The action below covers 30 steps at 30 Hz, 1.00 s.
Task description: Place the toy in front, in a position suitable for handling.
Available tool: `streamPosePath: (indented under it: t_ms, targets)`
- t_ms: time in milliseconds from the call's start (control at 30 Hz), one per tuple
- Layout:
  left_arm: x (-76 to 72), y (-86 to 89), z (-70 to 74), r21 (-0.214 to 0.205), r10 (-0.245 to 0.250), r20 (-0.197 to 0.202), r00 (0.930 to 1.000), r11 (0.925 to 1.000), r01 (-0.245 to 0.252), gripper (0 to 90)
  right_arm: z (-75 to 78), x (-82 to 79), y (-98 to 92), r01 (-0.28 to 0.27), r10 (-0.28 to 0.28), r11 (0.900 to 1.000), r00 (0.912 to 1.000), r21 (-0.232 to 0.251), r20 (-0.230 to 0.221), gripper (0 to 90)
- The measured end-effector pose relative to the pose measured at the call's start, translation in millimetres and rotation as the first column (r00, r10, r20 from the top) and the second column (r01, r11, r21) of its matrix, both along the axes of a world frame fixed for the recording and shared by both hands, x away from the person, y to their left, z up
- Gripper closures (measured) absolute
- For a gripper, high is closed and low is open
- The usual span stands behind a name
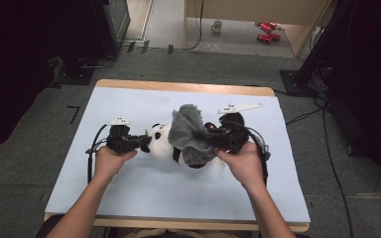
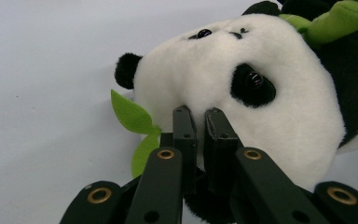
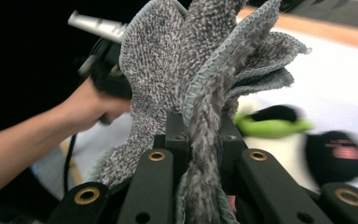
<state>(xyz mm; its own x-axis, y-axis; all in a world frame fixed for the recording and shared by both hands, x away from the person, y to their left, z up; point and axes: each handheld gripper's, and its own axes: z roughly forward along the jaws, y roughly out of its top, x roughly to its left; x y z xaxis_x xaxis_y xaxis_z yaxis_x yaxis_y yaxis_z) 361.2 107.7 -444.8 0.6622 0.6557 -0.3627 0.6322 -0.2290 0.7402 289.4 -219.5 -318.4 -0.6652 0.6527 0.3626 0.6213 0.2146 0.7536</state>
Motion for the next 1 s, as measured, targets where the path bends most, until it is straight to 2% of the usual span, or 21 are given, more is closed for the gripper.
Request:
streamPosePath:
  t_ms: [67,167,300,367,400,467,567,633,733,833,1000]
  targets:
    - [0.4,0.3,0.2,0.002,-0.002,0.002,1.0,1.0,0.002,85.1,-10.4,-4.3,14.5,-0.035,0.035,0.9992,0.9991,-0.017,-0.023,80.7]
    - [0.2,0.4,0.7,0.002,-0.001,0.001,1.0,1.0,0.001,85.1,-27.3,-9.5,27.9,-0.062,0.06,0.9969,0.9973,-0.05,-0.043,80.7]
    - [0.2,0.6,0.8,0.003,-0.002,0.001,1.0,1.0,0.002,85.1,-51.2,-11.4,32.4,-0.044,0.036,0.9923,0.9968,-0.116,-0.072,80.7]
    - [0.1,0.7,0.8,0.001,-0.003,0.001,1.0,1.0,0.003,85.0,-57.9,-10.1,30.2,-0.018,0.008,0.9848,0.9982,-0.172,-0.06,80.7]
    - [0.0,1.1,0.9,-0.005,-0.007,0.003,1.0,1.0,0.007,84.8,-59.8,-9.1,28.6,-0.01,0.0,0.9827,0.9984,-0.185,-0.056,80.8]
    - [-0.6,1.7,1.8,-0.019,-0.011,0.013,0.9998,0.9998,0.011,83.2,-62.1,-6.3,23.4,0.004,-0.015,0.9831,0.9983,-0.183,-0.056,80.8]
    - [-2.8,4.1,4.3,-0.044,-0.018,0.045,0.9989,0.9989,0.02,75.6,-59.9,-2.6,18.1,0.037,-0.042,0.9767,0.9989,-0.212,-0.02,80.8]
    - [-4.8,6.2,6.6,-0.052,-0.022,0.075,0.9969,0.9983,0.026,67.2,-58.4,1.0,13.8,0.047,-0.05,0.9754,0.9987,-0.215,-0.006,80.8]
    - [-6.3,8.3,7.7,-0.074,-0.061,0.077,0.9951,0.995,0.067,52.5,-57.0,6.5,8.0,0.065,-0.068,0.9745,0.9977,-0.215,-0.003,80.8]
    - [-9.2,8.9,9.0,-0.089,-0.099,0.088,0.9912,0.9903,0.107,42.9,-56.0,13.3,1.6,0.081,-0.084,0.9743,0.9965,-0.21,-0.003,80.7]
    - [-13.1,10.5,9.5,-0.122,-0.17,0.106,0.9797,0.9756,0.182,32.9,-52.9,25.0,-5.2,0.098,-0.101,0.973,0.9949,-0.209,-0.003,80.7]
